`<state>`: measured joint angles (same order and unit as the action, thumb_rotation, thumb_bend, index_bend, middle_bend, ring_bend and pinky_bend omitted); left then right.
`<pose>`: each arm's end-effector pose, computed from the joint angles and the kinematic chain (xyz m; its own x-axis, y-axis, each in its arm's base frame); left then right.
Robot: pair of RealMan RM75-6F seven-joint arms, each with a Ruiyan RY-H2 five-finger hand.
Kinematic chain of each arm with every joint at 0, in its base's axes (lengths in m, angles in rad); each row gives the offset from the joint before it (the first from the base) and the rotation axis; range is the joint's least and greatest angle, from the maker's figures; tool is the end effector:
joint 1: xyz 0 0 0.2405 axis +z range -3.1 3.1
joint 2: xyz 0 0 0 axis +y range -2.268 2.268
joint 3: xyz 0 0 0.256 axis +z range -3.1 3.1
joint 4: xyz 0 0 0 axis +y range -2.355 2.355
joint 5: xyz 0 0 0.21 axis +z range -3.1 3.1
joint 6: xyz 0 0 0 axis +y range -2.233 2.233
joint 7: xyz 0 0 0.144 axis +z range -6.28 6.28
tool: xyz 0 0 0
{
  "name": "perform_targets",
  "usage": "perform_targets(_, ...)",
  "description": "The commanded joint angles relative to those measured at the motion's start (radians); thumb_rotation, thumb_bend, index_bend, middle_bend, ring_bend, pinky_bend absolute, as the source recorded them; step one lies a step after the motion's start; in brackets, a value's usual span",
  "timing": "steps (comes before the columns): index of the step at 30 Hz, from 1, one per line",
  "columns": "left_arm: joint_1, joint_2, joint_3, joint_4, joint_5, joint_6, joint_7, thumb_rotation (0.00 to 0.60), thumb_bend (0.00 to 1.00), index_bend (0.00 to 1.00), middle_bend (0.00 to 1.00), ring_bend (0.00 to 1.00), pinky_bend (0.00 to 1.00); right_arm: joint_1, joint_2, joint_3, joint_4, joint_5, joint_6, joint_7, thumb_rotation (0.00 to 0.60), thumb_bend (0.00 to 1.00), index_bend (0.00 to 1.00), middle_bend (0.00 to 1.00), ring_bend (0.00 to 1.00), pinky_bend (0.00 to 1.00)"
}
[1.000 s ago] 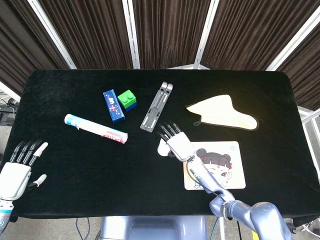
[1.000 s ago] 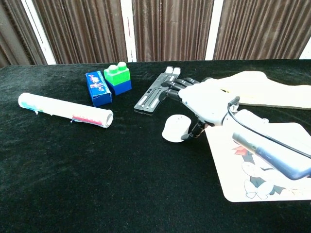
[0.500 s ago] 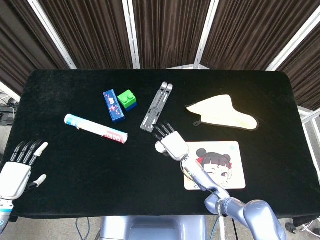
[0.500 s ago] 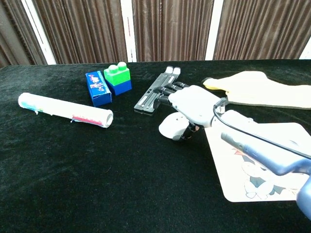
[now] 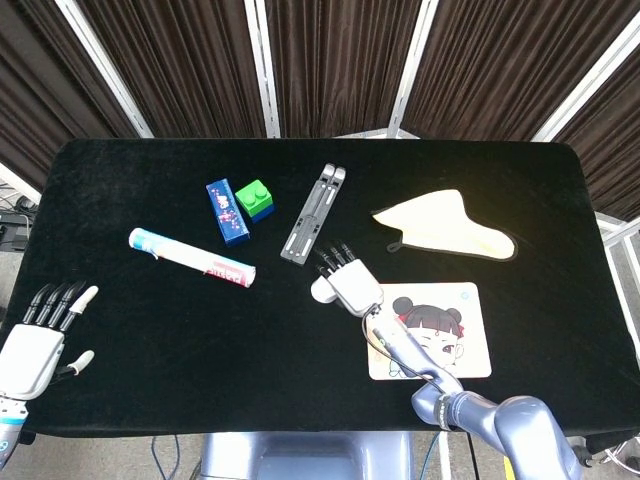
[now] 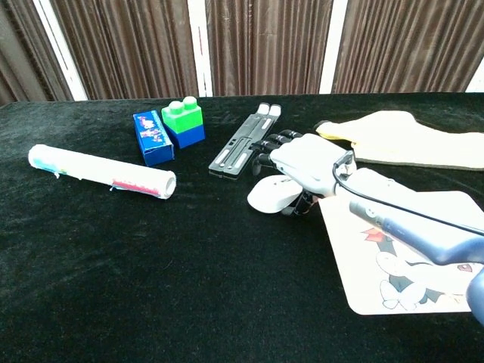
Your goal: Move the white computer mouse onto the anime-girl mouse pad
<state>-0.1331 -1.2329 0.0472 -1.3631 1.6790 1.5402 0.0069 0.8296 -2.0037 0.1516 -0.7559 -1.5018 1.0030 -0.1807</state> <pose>-0.3210 0.1770 0.1279 0.5319 0.0051 0.8468 0.8248 -0.2296 -0.5167 -0.1307 -0.3628 -0.1119 0.6187 -0.0109 0.7856 -0.6502 -0.5682 0.5043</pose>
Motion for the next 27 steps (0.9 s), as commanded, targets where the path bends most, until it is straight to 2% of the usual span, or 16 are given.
perform_targets(1,-0.001,0.001,0.000,-0.001,0.000,-0.002,-0.002,0.600,0.22,0.00,0.00,0.00,0.00,-0.001,0.012,0.005,-0.024,0.014,-0.013,-0.031,0.600,0.01,0.26,0.07,0.00,0.00)
perform_targets(9,-0.003,0.003,0.002,-0.003,0.000,-0.010,-0.009,0.600,0.22,0.00,0.00,0.00,0.00,-0.001,0.017,0.006,-0.048,0.032,-0.029,-0.071,0.600,0.02,0.31,0.11,0.00,0.00)
perform_targets(14,-0.005,0.004,0.002,-0.004,-0.001,-0.014,-0.011,0.600,0.22,0.00,0.00,0.00,0.00,-0.001,0.017,-0.004,-0.053,0.025,-0.025,-0.076,0.600,0.07,0.38,0.14,0.00,0.00)
perform_targets(20,-0.005,0.004,0.002,-0.005,-0.001,-0.017,-0.013,0.600,0.22,0.00,0.00,0.00,0.00,0.000,0.024,-0.020,-0.061,0.002,-0.001,-0.069,0.600,0.13,0.45,0.18,0.00,0.00)
perform_targets(27,-0.006,0.004,0.002,-0.003,-0.004,-0.021,-0.018,0.600,0.22,0.00,0.00,0.00,0.00,-0.008,0.068,-0.037,-0.104,-0.034,0.052,-0.061,0.600,0.14,0.49,0.21,0.00,0.00)
